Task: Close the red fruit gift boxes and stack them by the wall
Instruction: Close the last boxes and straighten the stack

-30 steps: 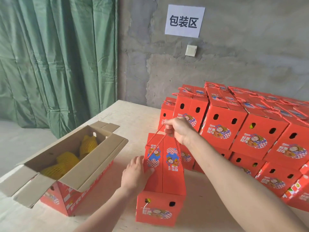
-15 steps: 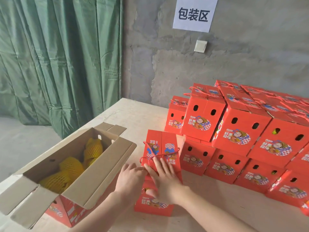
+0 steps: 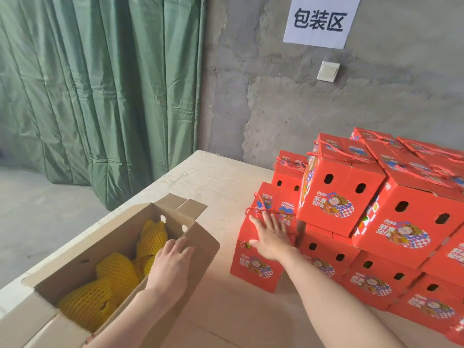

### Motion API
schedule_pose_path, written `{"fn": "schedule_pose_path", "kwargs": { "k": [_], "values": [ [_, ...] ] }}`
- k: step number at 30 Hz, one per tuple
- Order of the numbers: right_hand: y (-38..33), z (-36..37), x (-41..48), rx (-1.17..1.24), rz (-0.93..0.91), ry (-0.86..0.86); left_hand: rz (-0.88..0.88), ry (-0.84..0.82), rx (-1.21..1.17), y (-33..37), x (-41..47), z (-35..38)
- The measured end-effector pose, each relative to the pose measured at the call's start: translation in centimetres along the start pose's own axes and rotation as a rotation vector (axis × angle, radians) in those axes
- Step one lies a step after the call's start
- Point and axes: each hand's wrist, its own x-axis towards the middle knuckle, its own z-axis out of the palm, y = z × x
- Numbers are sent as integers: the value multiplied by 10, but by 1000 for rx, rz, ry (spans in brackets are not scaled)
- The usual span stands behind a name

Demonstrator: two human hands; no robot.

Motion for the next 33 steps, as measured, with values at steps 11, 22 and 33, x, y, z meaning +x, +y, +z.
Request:
{"fn": "schedule_pose_path", "kwargs": {
  "k": [11, 22, 33],
  "values": [
    [10, -18, 53, -241, 327, 0, 58, 52, -188, -27, 12, 22],
    [-141, -2, 7, -23, -713, 24, 88, 121, -324, -25, 7, 2],
    [-118, -3, -73, 143, -461, -79, -110, 89, -319, -4, -41, -10]
  ]
}}
